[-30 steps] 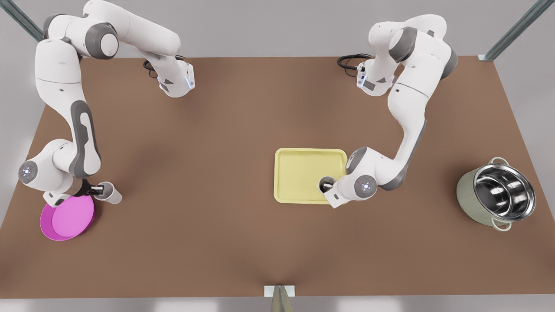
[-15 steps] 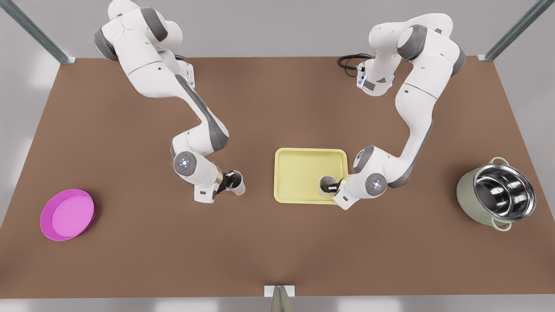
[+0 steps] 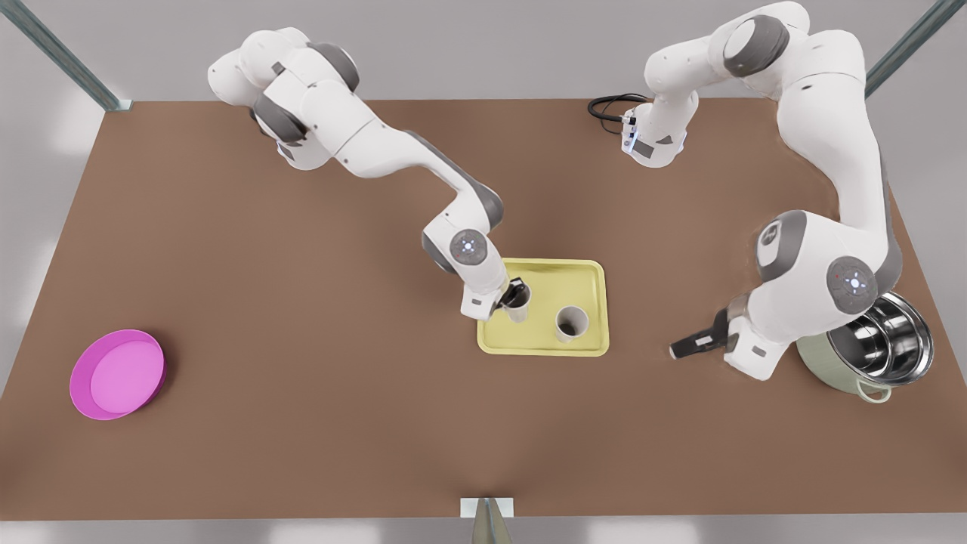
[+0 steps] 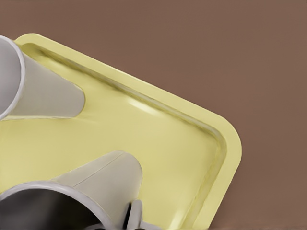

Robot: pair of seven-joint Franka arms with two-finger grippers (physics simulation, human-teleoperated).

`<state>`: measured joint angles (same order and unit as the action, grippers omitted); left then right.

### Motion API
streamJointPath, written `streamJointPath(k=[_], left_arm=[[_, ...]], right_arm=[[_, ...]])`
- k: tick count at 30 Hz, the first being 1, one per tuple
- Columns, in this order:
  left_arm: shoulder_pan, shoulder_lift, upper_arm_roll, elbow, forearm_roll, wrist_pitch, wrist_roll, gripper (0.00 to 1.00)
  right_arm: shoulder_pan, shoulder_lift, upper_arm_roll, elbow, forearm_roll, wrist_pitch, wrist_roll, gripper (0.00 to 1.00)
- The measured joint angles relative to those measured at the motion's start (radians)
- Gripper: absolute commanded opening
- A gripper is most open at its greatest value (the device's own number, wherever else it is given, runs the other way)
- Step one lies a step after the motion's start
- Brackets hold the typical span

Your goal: Use both arms to respectively pick up the white IKEA cups from the middle-left and middle-right positions, then place the white IKEA cups onto the middle-middle tray, ensuring that the cups remain upright and do not tip over

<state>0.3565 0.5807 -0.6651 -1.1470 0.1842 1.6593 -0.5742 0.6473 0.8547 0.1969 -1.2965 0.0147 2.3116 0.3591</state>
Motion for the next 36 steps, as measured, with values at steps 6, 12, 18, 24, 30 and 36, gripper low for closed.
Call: streamJointPath(k=[6,12,18,24,30,36], left_arm=[[-0.357,-0.355,0.529,-0.271,-0.108,-0.139,0.115,1.0],[-0.407,-0.335,0.561,-0.298,-0.187,-0.179,0.214,1.0],[-0.397,-0.33,0.561,-0.298,-0.199,-0.198,0.286,1.0],[-0.387,-0.32,0.564,-0.296,-0.198,-0.201,0.338,1.0],[-0.387,-0.317,0.564,-0.295,-0.198,-0.202,0.375,1.0],[-0.389,-0.316,0.564,-0.295,-0.199,-0.204,0.401,1.0]], right_arm=[[0.003,0.03,0.0,0.002,-0.01,0.005,0.137,1.0],[0.006,0.032,0.003,0.006,-0.049,-0.005,0.28,1.0],[-0.003,0.024,0.006,0.003,-0.02,0.001,0.349,1.0],[-0.158,-0.152,0.016,-0.025,0.082,-0.087,0.378,1.0],[-0.589,-0.228,-0.032,-0.016,-0.041,-0.456,0.252,1.0],[-0.607,-0.701,-0.085,-0.14,-0.192,-0.659,0.069,1.0]])
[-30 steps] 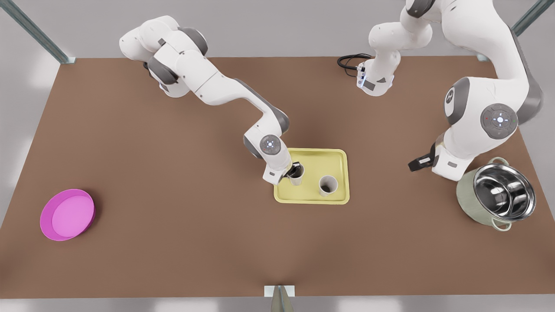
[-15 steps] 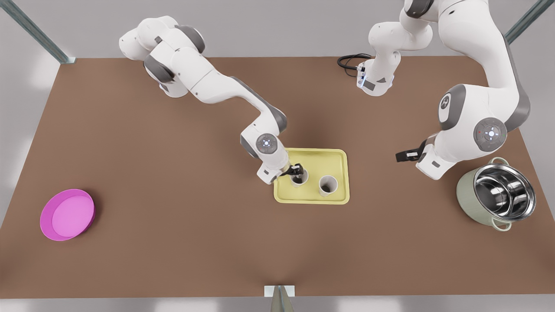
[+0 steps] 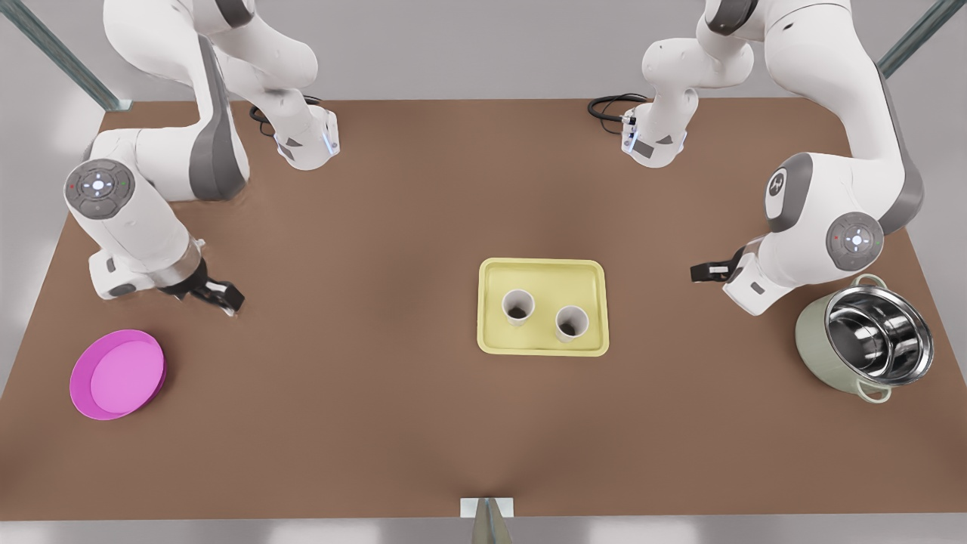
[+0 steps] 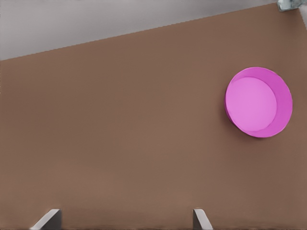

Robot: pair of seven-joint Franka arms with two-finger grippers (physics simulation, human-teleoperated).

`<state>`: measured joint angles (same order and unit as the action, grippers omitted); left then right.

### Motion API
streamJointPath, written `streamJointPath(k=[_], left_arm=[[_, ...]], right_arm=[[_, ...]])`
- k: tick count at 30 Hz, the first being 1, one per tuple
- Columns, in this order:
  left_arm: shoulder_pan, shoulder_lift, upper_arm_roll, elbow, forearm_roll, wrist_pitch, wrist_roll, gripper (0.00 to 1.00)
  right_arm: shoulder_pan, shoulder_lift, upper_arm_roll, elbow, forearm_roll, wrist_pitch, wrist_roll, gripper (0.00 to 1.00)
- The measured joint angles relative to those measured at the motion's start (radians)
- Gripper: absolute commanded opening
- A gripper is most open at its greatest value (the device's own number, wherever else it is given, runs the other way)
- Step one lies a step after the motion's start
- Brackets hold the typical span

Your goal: Use both arms to respectively pick up the white IKEA cups from the middle-left and middle-right positions, then place the white IKEA cups onto the middle-middle tray, ensuring that the cups remain upright and do not tip over

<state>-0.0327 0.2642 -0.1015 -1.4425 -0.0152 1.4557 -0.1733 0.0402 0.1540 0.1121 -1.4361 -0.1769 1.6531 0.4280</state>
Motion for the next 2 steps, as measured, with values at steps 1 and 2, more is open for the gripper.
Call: streamJointPath(k=[1,2], left_arm=[[-0.001,0.0,0.0,0.0,0.0,-0.001,0.003,1.0],[-0.002,-0.001,-0.001,0.0,0.0,-0.002,0.007,1.0]], right_arm=[[-0.003,-0.046,-0.005,-0.008,0.009,-0.033,-0.026,1.0],[-0.005,-0.077,-0.007,-0.012,0.018,-0.066,-0.051,1.0]])
